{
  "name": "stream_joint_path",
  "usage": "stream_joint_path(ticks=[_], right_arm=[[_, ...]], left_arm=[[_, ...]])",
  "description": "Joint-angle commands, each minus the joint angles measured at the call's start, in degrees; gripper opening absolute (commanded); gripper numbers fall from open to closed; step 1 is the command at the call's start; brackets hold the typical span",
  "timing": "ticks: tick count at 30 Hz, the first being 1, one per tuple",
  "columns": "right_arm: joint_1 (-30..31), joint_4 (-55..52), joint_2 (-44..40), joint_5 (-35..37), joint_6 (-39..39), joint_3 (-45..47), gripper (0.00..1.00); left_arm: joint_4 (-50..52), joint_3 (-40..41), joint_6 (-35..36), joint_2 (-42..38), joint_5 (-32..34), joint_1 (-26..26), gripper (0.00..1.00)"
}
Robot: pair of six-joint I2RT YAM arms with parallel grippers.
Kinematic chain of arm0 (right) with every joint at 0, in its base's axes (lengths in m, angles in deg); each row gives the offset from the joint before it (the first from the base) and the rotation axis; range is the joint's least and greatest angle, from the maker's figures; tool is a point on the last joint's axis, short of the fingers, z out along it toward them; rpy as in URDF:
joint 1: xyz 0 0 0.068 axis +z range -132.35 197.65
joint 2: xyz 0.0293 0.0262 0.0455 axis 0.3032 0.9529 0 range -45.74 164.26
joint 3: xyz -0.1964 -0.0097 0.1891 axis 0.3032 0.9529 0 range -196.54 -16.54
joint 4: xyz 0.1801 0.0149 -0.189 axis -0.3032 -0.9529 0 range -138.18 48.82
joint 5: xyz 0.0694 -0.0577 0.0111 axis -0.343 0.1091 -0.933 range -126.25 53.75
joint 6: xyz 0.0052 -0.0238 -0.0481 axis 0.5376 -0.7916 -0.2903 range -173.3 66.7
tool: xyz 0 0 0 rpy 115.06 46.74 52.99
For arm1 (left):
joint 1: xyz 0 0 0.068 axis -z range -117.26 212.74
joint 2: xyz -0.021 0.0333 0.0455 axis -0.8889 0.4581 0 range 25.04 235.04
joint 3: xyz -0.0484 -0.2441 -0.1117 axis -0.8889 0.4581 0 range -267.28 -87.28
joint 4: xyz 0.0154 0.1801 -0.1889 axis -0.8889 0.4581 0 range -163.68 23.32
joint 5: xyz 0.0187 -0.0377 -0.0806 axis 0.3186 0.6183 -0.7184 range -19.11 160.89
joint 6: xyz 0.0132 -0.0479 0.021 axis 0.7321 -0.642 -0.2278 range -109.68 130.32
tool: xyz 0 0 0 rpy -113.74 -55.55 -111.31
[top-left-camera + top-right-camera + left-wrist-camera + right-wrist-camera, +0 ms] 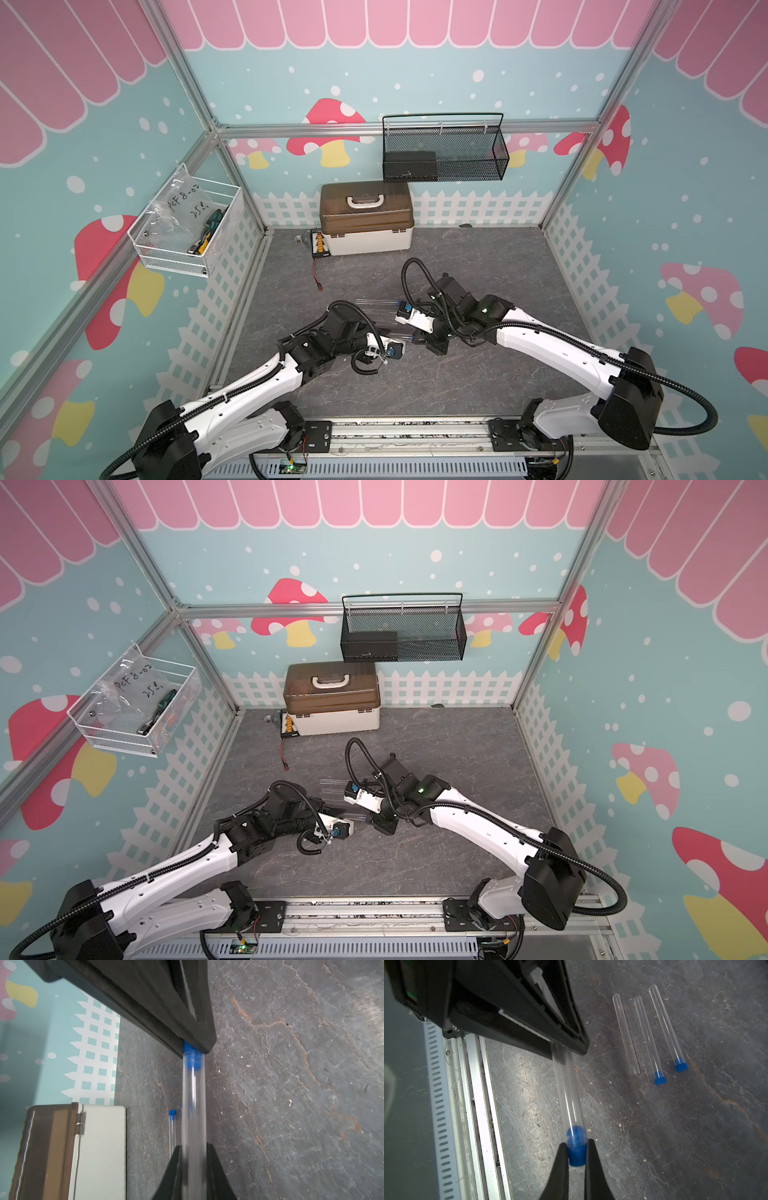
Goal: Insert stoppers into test tubes
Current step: Insert the stopper into the test tube.
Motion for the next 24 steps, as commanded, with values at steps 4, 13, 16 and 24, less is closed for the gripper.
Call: stream_joint_path(ticks=[4, 13, 16, 24], right_arm=[[0.75, 26.26, -5.89, 3.01, 2.74, 4.06, 0.30], [0.40, 23.67, -23.61, 12.43, 15.58, 17.05, 0.44], [0.32, 21.88, -26.01, 15.85, 19.63, 18.39, 0.46], [-0.68, 18.68, -20.14, 18.69, 23.31, 16.22, 0.47]], left_arm=[[-7.55, 3.73, -1.19, -2.58, -14.35, 3.87, 0.00], [1.01, 6.50, -4.65, -4.08, -9.04, 1.56, 0.00], [4.25, 5.83, -6.15, -3.39, -7.16, 0.97, 0.00], [11.16, 2.30, -8.05, 4.02, -3.45, -3.23, 0.00]])
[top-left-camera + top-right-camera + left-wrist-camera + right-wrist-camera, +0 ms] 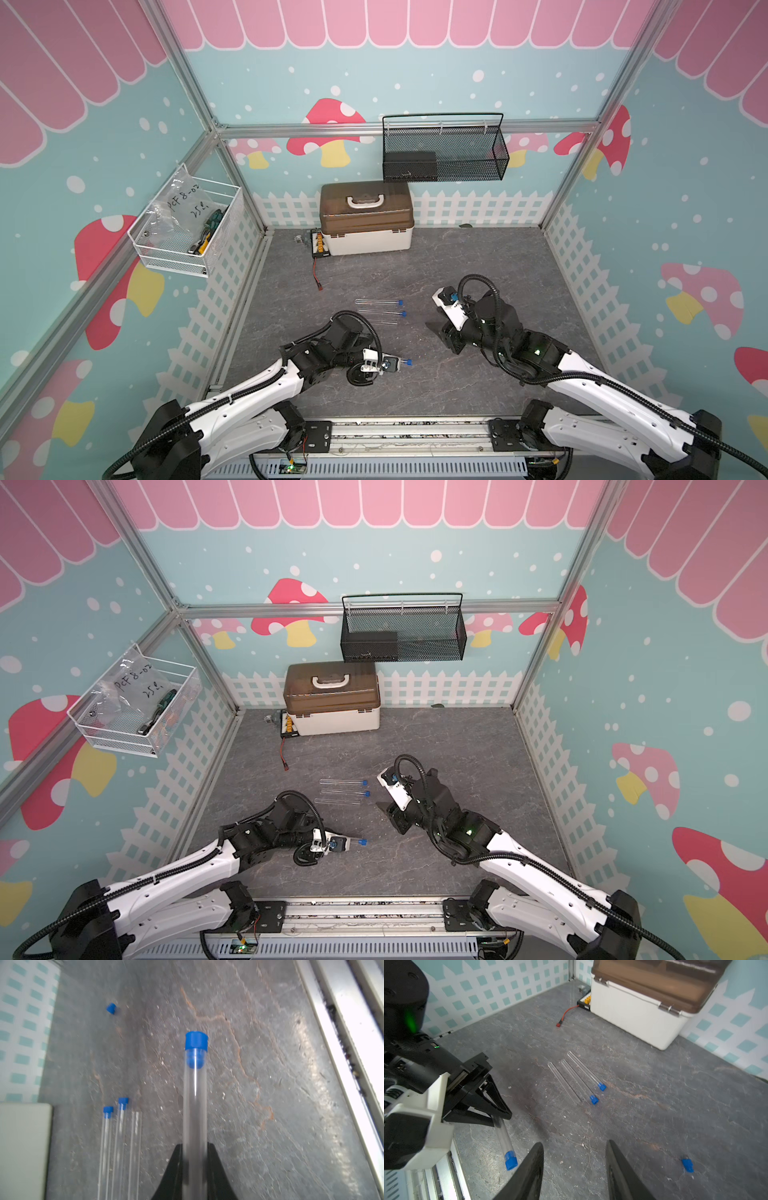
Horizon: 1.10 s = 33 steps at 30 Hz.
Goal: Insert stoppers into test tubes
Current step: Insert the stopper into the test tube, then place the test tube at the center of the board.
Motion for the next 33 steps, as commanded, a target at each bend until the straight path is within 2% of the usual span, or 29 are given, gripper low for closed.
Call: stream_joint_path(ticks=[1, 8, 13, 22, 33], right_arm=[[-0.99, -1.47, 3.17, 0.81, 2.98, -1.86, 0.47], [-4.44, -0.44, 8.28, -2.87, 2.85, -4.20, 0.46], [-6.73, 0.51, 10.08, -5.80, 2.01, -4.67, 0.46], [-9.02, 2.08, 10.83, -9.27, 1.38, -3.81, 0.45], [-10.23, 3.16, 11.58, -10.75, 0.90, -3.30, 0.45]], left_arm=[[2.97, -3.12, -1.75, 3.18, 1.52, -2.48, 0.00], [-0.35, -6.27, -1.27, 11.11, 0.52, -8.13, 0.00], [-2.30, -6.09, -0.27, 14.71, -1.00, -9.77, 0.00], [-11.82, -2.75, -2.35, 17.08, -2.38, -10.29, 0.00], [-10.62, -4.46, -2.59, 22.26, -2.68, -10.21, 0.00]])
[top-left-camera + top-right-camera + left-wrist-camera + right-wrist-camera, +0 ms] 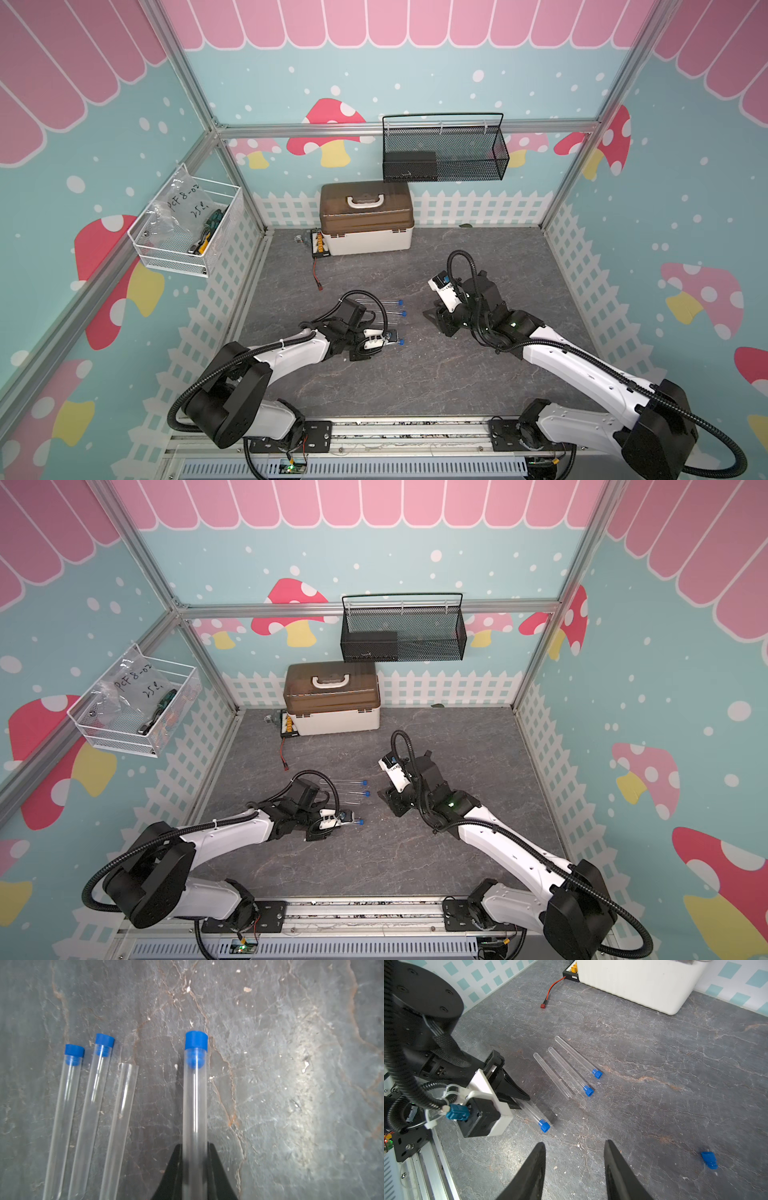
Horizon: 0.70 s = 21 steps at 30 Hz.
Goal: Insert stoppers into test tubes
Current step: Place the test tube at the center of the board.
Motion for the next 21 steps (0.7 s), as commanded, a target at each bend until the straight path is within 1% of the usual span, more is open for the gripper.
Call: stream_joint_path(ticks=[1, 11, 21], right_arm=[[-0.64, 1.02, 0.34, -1.25, -0.76, 0.16, 0.45], [-1.21, 0.97, 0.08, -1.89, -1.11, 0.26, 0.44], [-1.43, 0.60, -0.45, -2.17, -1.11, 0.61, 0.44]], left_arm=[[-0.21, -0.78, -0.18, 0.70, -1.38, -0.08, 0.00], [3.52, -2.90, 0.61, 4.36, -0.63, 0.22, 0.05], [4.38, -3.36, 0.69, 5.04, 0.06, 0.53, 0.18]])
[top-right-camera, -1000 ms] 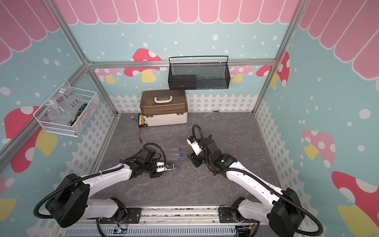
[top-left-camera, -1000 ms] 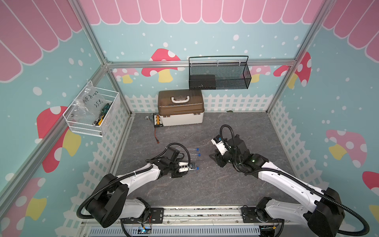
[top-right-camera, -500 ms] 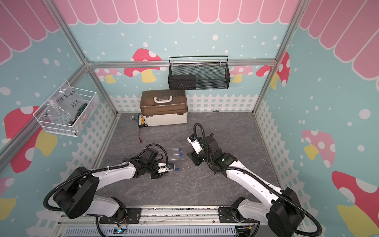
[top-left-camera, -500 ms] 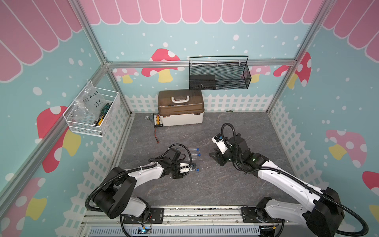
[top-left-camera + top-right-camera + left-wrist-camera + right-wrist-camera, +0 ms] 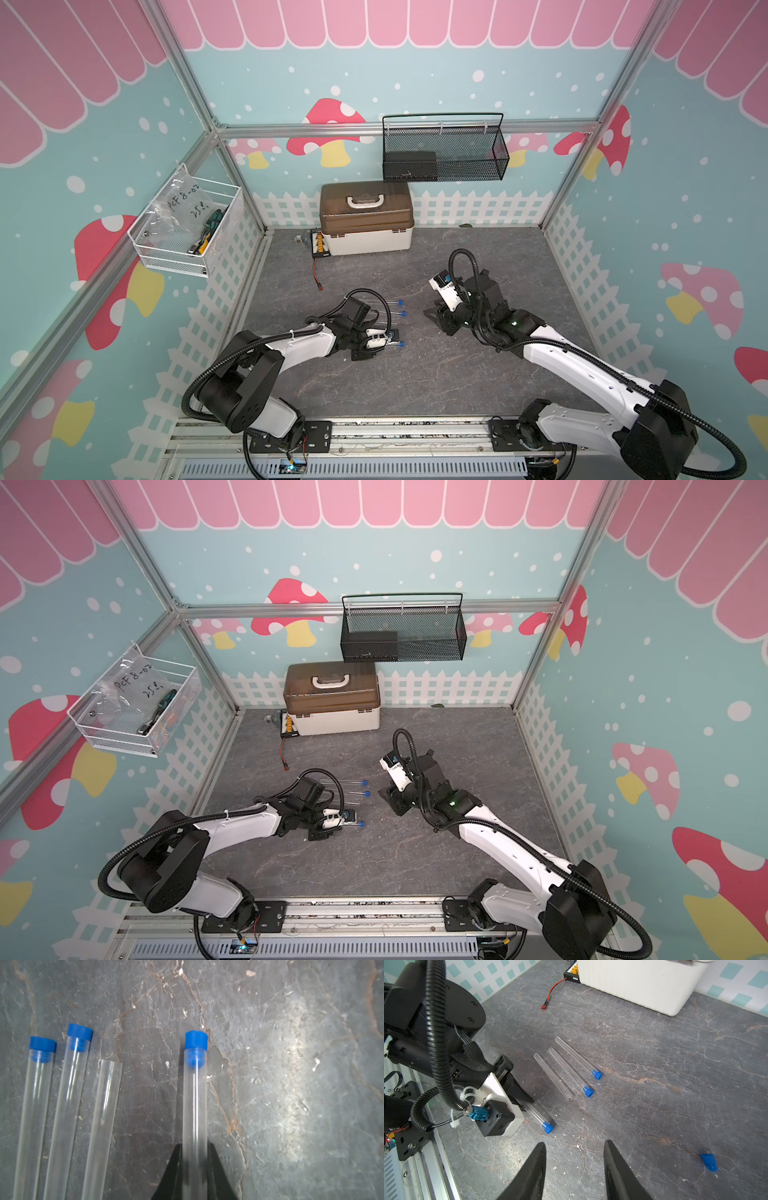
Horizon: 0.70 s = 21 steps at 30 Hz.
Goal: Insert stoppers into test tubes
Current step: Place the test tube at the center of the board.
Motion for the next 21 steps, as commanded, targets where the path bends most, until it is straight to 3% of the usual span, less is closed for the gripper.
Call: stream_joint_path(ticks=[1, 16, 21], right_arm=[[-0.43, 0.42, -0.46, -0.82, -0.59, 0.54, 0.44], [-0.61, -1.70, -0.28, -0.82, -1.05, -1.03, 0.44], [-0.57, -2.02, -0.06, -0.90, -2.85, -1.69, 0.44]], left_arm=[[2.23, -0.58, 0.65, 0.86, 0.12, 0.24, 0.20], [2.74, -1.14, 0.46, -0.56, -0.82, 0.20, 0.29], [0.74, -0.43, -0.40, -4.57, -2.65, 0.17, 0.30]])
